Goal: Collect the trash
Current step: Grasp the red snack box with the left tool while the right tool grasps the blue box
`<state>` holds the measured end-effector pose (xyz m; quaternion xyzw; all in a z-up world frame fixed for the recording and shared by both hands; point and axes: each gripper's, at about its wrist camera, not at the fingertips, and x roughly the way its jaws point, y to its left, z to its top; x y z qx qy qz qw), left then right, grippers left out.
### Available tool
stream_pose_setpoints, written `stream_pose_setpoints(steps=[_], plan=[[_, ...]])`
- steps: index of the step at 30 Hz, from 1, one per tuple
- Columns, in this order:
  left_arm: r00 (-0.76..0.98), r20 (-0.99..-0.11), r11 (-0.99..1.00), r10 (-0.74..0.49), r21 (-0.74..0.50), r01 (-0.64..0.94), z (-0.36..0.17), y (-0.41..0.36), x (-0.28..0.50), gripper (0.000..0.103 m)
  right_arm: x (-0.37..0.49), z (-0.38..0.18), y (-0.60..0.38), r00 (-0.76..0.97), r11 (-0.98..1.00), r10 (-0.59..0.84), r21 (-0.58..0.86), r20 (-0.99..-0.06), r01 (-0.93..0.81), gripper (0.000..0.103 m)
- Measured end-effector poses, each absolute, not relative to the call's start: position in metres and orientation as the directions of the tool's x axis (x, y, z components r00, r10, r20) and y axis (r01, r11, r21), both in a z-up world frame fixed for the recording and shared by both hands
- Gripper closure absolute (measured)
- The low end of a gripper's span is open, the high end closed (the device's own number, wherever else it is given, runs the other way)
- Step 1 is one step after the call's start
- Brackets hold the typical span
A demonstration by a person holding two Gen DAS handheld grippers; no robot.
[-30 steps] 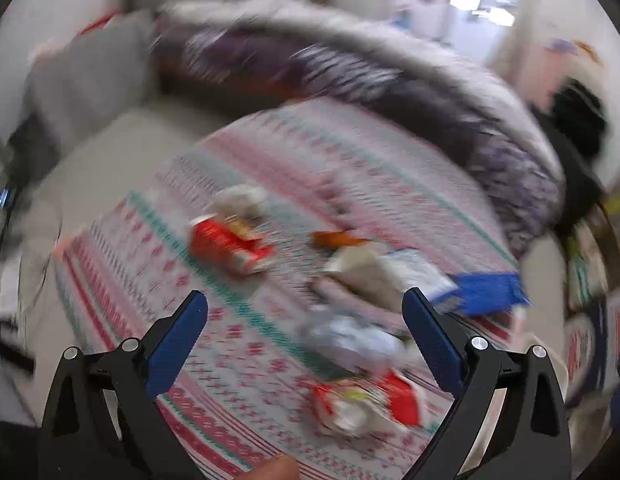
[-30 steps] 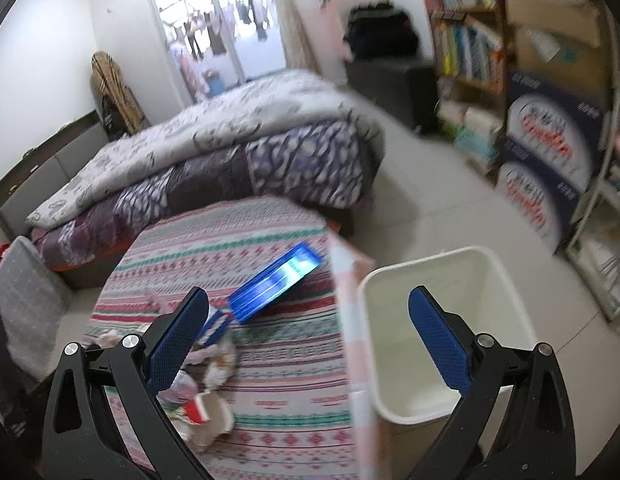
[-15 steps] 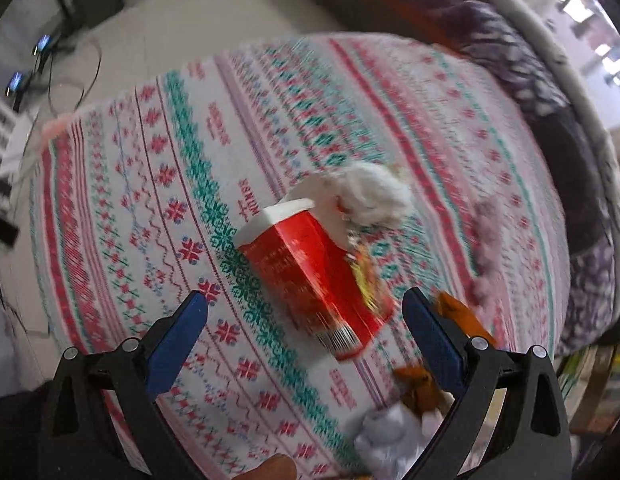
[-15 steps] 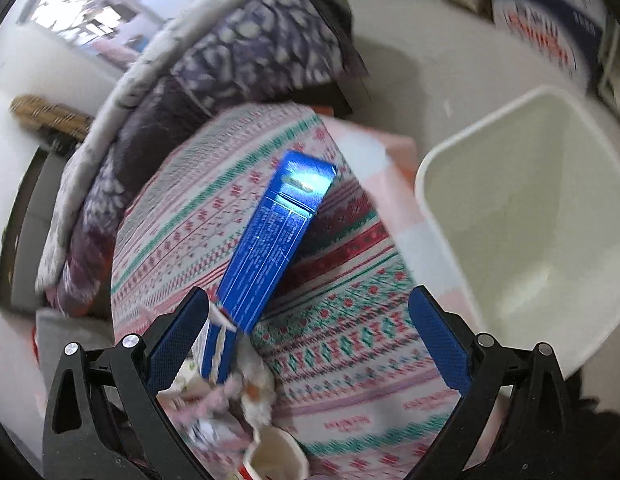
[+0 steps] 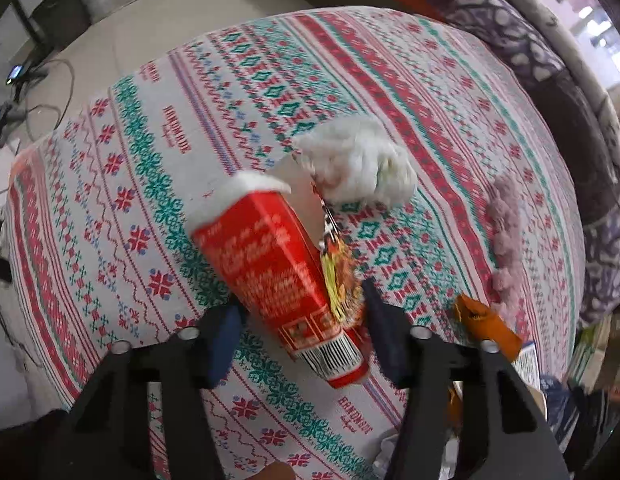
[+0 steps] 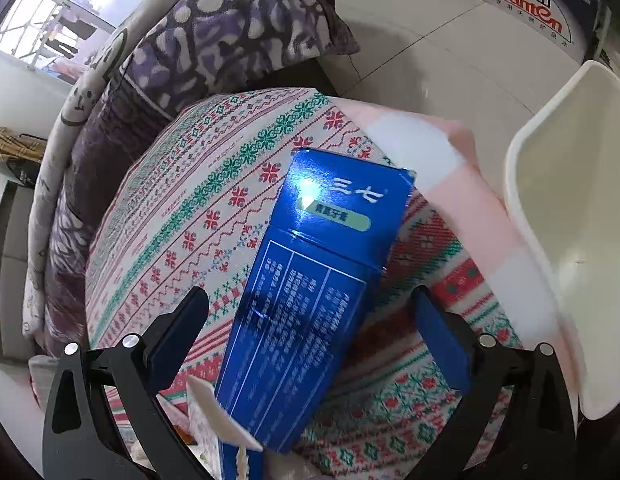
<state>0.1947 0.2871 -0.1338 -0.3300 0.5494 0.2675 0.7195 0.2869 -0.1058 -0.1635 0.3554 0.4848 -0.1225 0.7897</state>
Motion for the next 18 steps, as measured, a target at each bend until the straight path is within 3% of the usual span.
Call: stream_pose_setpoints(steps=[2, 3, 4, 9, 12, 18], plan=[[0.26, -0.965, 0.661, -0.02, -0.208, -0.721, -0.131, 0.285, 0.201, 0.059, 0.292, -0.162, -0.1, 0.502, 0.743, 0.193, 0.46, -0.843, 0.486, 0.028], [0.265, -0.964, 0.667, -0.041, -0.223, -0.711, -0.13, 0.286, 0.201, 0.062, 0.294, -0.162, -0.096, 0.496, 0.76, 0.212, 0.461, -0.842, 0.459, 0.045], [0.274, -0.958, 0.669, -0.083, -0.258, -0.698, -0.127, 0.287, 0.203, 0.064, 0.295, -0.161, -0.093, 0.494, 0.772, 0.227, 0.464, -0.839, 0.434, 0.051], [0.328, -0.935, 0.682, -0.134, -0.327, -0.654, -0.111, 0.286, 0.206, 0.066, 0.294, -0.139, -0.075, 0.521, 0.842, 0.255, 0.452, -0.814, 0.295, 0.06], [0.371, -0.924, 0.73, -0.094, -0.317, -0.605, -0.092, 0.28, 0.202, 0.067, 0.287, -0.119, -0.067, 0.553, 0.878, 0.266, 0.436, -0.79, 0.2, 0.072], [0.455, -0.89, 0.812, -0.008, -0.272, -0.517, -0.077, 0.258, 0.181, 0.067, 0.264, -0.084, -0.062, 0.604, 0.917, 0.271, 0.391, -0.75, 0.074, 0.077]])
